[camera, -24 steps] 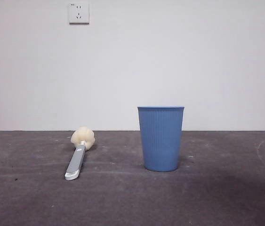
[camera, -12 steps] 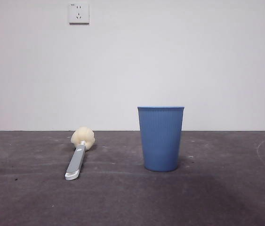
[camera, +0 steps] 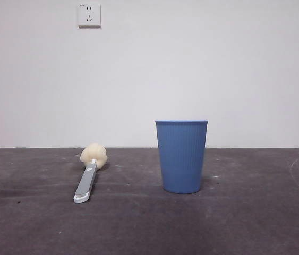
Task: Pick up the cup brush,pick up the cup,insert the brush into the cup,clean the cup,put the cup brush back,put the cup back to the fixed position on the table
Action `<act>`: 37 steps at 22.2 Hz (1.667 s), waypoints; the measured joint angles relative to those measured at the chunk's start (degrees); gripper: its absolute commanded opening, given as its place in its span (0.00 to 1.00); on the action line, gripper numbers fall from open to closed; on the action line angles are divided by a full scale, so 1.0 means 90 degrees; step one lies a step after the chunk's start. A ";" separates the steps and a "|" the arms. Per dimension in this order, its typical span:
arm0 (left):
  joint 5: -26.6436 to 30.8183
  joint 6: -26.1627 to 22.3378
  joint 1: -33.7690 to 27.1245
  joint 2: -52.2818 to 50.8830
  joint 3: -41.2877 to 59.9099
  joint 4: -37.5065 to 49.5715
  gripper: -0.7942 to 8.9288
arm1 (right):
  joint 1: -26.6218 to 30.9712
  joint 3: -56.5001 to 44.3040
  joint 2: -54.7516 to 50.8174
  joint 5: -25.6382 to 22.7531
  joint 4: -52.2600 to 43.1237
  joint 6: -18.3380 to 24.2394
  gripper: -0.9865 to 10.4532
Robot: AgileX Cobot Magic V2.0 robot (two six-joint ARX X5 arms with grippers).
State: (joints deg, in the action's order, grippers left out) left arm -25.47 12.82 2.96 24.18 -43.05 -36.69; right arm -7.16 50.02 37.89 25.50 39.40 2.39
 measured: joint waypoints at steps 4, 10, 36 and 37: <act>-0.0002 -0.0138 0.0000 0.0095 -0.0221 -0.0532 0.08 | 0.0000 0.0199 0.0036 0.0002 0.0597 0.0277 0.08; -0.0015 -0.0313 0.0000 0.0085 -0.0228 -0.1217 0.07 | 0.0000 0.0204 0.0090 0.0002 0.1076 0.0498 0.08; -0.0284 -0.0163 0.0872 0.1936 -0.0228 -0.0811 0.76 | 0.0000 0.0204 0.0129 0.0002 0.1093 0.0403 0.67; -0.0143 -0.0044 0.1112 0.2215 -0.0228 -0.0527 0.76 | 0.0000 0.0204 0.0163 0.0005 0.1093 0.0403 0.67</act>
State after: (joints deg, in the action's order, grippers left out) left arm -26.76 12.43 12.97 44.12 -45.10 -41.43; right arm -7.16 51.86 39.35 25.54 49.23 6.02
